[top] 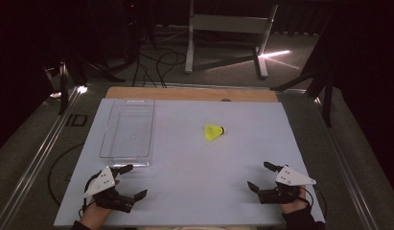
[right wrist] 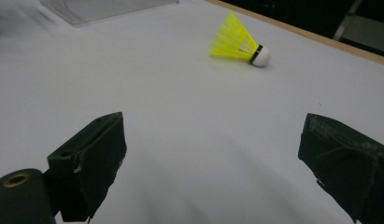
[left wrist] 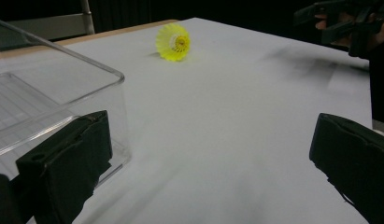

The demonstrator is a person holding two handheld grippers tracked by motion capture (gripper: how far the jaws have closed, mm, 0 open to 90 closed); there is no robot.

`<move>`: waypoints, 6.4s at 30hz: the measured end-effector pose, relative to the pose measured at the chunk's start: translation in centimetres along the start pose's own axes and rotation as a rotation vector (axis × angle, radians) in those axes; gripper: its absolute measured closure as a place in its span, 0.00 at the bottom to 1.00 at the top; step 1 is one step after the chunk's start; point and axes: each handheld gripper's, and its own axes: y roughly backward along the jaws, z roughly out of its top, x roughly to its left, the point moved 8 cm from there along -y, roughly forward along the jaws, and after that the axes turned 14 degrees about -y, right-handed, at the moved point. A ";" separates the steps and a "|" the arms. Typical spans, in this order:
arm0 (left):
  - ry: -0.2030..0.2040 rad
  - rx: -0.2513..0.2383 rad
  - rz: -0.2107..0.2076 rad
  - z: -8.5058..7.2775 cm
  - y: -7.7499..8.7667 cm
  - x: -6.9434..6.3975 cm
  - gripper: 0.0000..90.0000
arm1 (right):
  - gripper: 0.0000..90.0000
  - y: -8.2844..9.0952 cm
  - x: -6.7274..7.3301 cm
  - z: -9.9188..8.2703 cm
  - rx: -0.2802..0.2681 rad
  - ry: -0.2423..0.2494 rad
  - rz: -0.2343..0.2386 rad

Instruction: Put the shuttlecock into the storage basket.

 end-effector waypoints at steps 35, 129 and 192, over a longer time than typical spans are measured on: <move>-0.020 0.140 -0.130 4.1 -0.6 0.2 0.00 | 0.09 -0.4 0.4 0.0 -0.001 0.007 0.037; -0.001 0.687 -0.351 11.0 -20.1 -0.8 0.00 | 0.09 -0.6 0.7 -0.2 0.028 -0.019 0.073; 0.017 0.654 -0.196 6.8 -30.7 4.1 0.64 | 0.10 -0.6 0.6 -0.4 0.034 -0.044 0.097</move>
